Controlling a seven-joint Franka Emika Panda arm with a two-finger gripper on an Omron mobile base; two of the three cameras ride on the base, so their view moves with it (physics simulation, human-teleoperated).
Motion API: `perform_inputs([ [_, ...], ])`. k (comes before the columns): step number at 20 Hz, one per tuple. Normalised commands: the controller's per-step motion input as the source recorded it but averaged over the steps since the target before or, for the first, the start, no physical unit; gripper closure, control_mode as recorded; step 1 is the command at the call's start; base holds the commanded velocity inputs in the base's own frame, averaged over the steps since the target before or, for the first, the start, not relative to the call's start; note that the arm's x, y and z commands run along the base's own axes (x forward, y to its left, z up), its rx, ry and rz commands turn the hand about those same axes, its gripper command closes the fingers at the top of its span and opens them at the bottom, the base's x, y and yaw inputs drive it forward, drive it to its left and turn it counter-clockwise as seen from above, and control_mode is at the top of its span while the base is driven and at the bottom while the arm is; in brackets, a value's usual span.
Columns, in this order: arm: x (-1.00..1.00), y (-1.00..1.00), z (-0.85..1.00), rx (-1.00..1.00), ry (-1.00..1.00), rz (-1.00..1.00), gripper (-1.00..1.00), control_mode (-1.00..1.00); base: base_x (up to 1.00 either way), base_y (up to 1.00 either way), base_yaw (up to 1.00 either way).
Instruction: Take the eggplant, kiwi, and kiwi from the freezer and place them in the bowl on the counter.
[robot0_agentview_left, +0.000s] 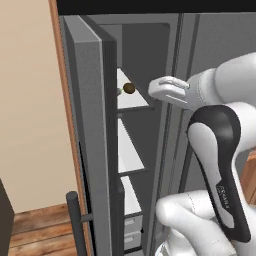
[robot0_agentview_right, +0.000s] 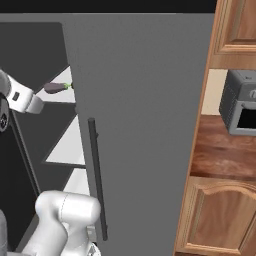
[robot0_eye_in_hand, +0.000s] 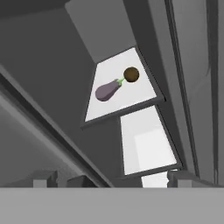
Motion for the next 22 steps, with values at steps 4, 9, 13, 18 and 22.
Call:
perform_inputs([
  [4,0.63,0.50,0.00,0.00,0.04,0.00,-1.00,-1.00,0.00,0.00,0.00],
  [9,0.92,0.58,-0.14,-0.03,0.10,0.00,-1.00,-1.00,0.00,0.00,0.00],
  [13,0.78,0.15,-0.33,-0.01,0.09,0.00,-1.00,-1.00,0.00,0.00,0.00],
  [18,0.66,0.01,-0.33,-0.01,0.05,0.00,-1.00,-1.00,0.00,0.00,0.00],
  [22,0.73,0.04,-0.05,0.00,0.02,0.00,-1.00,-1.00,0.00,0.00,0.00],
])
